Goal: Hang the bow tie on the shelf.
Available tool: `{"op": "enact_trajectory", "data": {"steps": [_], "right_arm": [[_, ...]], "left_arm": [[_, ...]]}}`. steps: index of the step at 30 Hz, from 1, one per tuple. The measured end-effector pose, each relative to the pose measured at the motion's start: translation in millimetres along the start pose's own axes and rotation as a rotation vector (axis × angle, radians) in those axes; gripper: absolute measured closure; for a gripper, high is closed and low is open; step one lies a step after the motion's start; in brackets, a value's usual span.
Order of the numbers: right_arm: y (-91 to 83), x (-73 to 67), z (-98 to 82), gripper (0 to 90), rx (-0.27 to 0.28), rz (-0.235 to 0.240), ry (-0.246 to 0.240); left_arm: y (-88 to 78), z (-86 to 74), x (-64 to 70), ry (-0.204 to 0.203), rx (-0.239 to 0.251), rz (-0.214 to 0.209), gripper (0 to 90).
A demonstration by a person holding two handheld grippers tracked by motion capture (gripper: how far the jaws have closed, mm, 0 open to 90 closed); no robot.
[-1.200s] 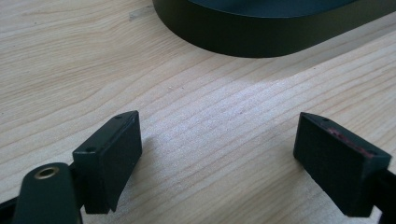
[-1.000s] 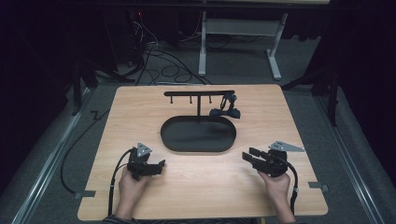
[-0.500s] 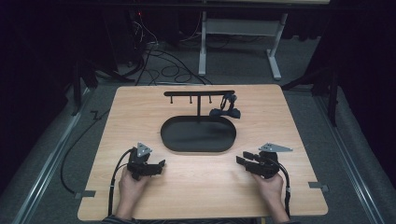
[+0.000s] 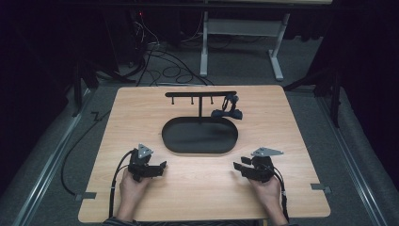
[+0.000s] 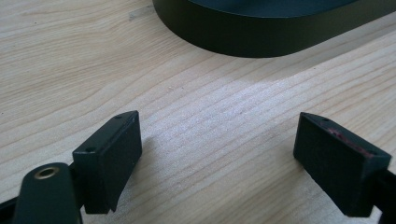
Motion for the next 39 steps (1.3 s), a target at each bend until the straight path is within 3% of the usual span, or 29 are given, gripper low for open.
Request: {"op": "enact_trajectory", "data": {"steps": [3,7,18,23,27,39], "right_arm": [[1.6,0.1,-1.6,54.5,-0.012,-0.027,-0.01],[5.7,-1.4,-3.7,54.1,-0.044,-0.089,-0.06],[10.2,-1.1,-4.6,52.4,-0.043,-0.133,-0.088],[12.0,-1.2,-4.6,43.9,-0.055,-0.169,-0.118],[12.0,1.0,-4.4,36.3,-0.053,-0.197,-0.086],[12.6,-0.8,-4.9,34.2,-0.061,-0.184,-0.095]], "left_arm": [[-0.1,0.0,0.0,0.0,-0.001,-0.001,15.7],[0.0,0.0,0.0,0.0,0.0,0.0,15.6],[-0.1,0.0,0.0,0.0,-0.001,-0.001,15.6],[-0.1,-0.1,0.2,0.0,-0.001,0.0,15.6],[-0.4,-0.3,1.6,-0.003,0.0,0.0,15.6],[-1.3,-0.9,2.2,-0.005,0.001,-0.003,16.0]]}}
Point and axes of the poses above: each handheld gripper's, and its own axes: y roughly forward along the jaws, z roughly out of its top, x roughly to its right, the point moved 4 cm from there along y, roughly forward along the jaws, and after that the axes turned 12 degrees about z, right-handed, at the moved point
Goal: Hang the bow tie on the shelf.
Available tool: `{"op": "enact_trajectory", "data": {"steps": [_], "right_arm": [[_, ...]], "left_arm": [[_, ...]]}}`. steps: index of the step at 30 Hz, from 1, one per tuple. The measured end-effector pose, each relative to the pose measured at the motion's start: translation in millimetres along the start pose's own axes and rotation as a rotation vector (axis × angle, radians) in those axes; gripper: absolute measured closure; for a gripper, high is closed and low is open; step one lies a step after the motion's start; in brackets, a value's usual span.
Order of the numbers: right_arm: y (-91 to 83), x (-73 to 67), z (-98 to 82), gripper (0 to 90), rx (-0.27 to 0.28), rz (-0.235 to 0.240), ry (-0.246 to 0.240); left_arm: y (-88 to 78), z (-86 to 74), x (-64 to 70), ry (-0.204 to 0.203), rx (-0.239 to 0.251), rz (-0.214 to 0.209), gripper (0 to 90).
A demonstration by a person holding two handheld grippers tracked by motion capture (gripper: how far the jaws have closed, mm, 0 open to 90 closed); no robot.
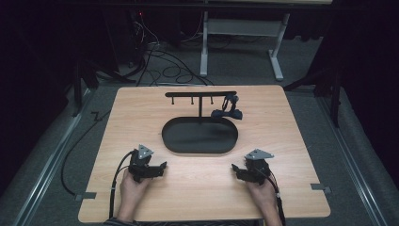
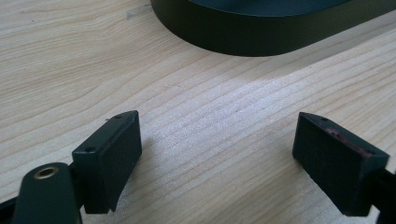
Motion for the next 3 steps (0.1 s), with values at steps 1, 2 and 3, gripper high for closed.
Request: {"op": "enact_trajectory", "data": {"steps": [1,2,3], "right_arm": [[0.0,0.0,0.0,34.2,0.0,0.0,0.0],[0.0,0.2,0.0,34.2,0.001,0.001,0.0],[0.0,0.2,0.0,34.2,0.001,0.001,0.001]], "left_arm": [[0.0,0.0,0.0,0.0,0.0,0.0,16.0],[0.0,0.0,0.0,0.0,0.0,0.0,16.0],[0.0,0.0,0.0,0.0,0.0,0.0,16.0]]}}
Point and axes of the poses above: each handheld gripper's, and its own axes: y roughly forward along the jaws, z roughly out of its top, x roughly to its right, the point moved 4 cm from there along y, roughly forward along the jaws, and after that the axes turned 12 degrees about z, right-handed, at the moved point
